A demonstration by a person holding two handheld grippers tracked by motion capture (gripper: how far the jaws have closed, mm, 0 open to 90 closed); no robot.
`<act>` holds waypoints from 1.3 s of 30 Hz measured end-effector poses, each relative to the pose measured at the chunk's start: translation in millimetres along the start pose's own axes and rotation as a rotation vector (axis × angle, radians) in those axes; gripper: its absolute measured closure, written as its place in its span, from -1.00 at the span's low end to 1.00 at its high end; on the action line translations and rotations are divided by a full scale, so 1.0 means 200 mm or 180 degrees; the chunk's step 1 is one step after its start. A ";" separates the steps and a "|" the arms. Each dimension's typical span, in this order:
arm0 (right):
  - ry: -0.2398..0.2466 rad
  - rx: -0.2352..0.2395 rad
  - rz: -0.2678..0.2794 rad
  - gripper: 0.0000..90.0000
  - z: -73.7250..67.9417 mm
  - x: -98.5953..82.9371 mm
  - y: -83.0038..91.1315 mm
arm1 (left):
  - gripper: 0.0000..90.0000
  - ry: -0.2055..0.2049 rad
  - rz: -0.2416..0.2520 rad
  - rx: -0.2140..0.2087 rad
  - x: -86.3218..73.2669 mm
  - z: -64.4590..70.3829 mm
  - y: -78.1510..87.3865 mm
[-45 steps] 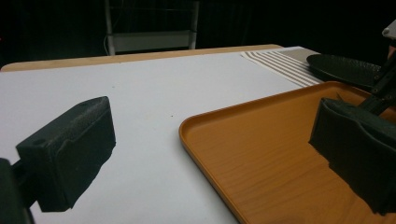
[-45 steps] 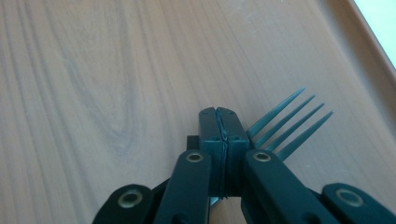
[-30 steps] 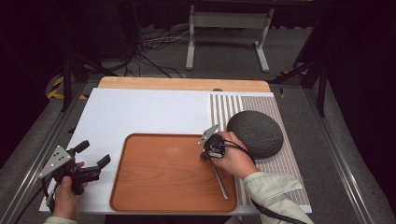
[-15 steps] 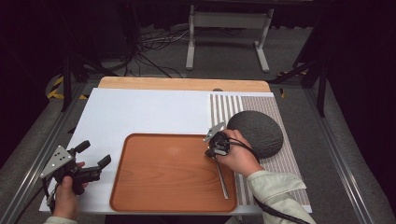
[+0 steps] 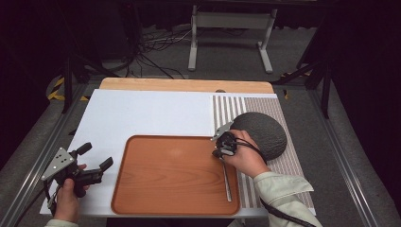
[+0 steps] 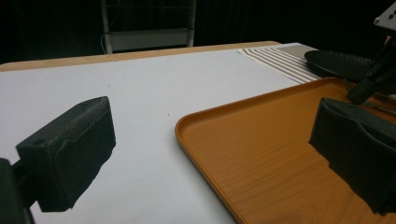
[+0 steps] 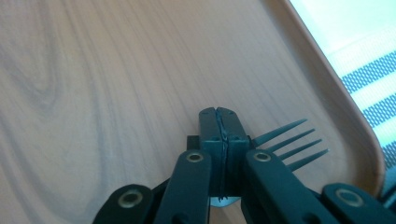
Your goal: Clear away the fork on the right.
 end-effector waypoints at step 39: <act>-0.0114 -0.0133 0.0905 -0.32 -0.01 0.12 0.26 | -0.98 0.0010 0.0008 0.0008 0.00 0.00 0.00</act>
Point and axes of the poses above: each handheld gripper's, and its own axes: y roughly backward along the jaws, x roughly out of its top, z roughly to its right, the point moved 9 cm from there along -y, roughly forward along the jaws, and after that the axes turned 2 degrees about y, right-handed, at the moved point
